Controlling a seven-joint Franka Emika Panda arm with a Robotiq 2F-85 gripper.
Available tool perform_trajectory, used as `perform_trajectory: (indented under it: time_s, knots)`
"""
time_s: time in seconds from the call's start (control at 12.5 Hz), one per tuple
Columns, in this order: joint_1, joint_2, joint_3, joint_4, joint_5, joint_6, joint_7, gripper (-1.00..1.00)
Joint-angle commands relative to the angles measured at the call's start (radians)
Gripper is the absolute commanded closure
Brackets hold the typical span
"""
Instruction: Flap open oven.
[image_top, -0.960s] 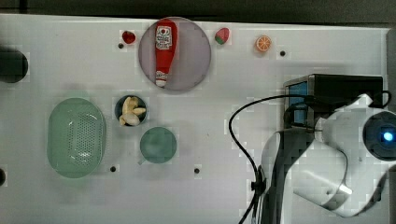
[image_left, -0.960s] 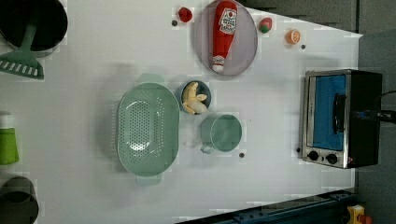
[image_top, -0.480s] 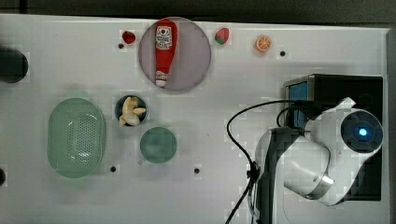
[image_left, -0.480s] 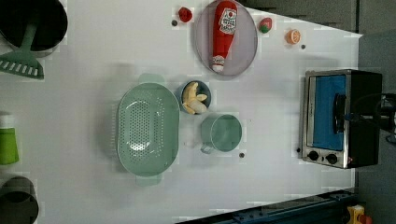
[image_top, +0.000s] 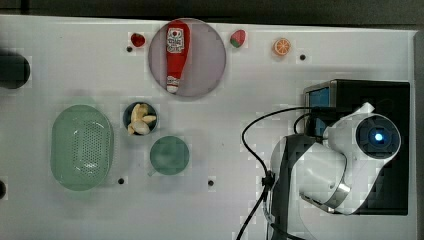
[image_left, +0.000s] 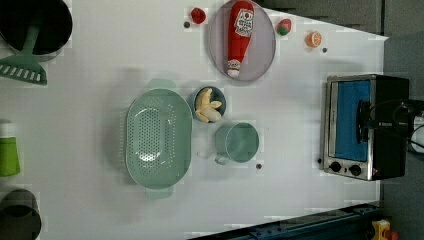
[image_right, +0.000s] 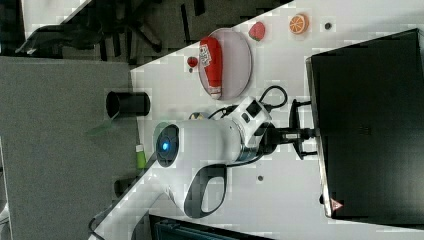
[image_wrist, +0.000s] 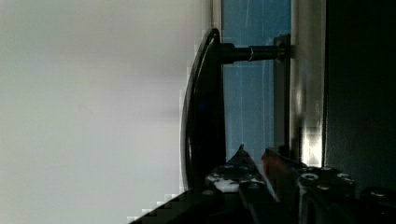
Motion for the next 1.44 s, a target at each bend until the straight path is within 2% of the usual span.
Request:
perform_trajectory:
  time_s: [0.08, 0.4, 0.72, 1.12, 1.44]
  knots:
    - [0.045, -0.004, 0.035, -0.006, -0.092, 0.002, 0.095, 0.65]
    - [0.097, 0.005, 0.063, -0.025, -0.311, -0.003, 0.319, 0.65]
    - [0.139, 0.026, 0.117, -0.051, -0.457, -0.028, 0.525, 0.65]
    - [0.191, 0.123, 0.183, -0.051, -0.547, -0.039, 0.817, 0.65]
    - [0.224, 0.202, 0.189, -0.044, -0.548, -0.01, 0.868, 0.65]
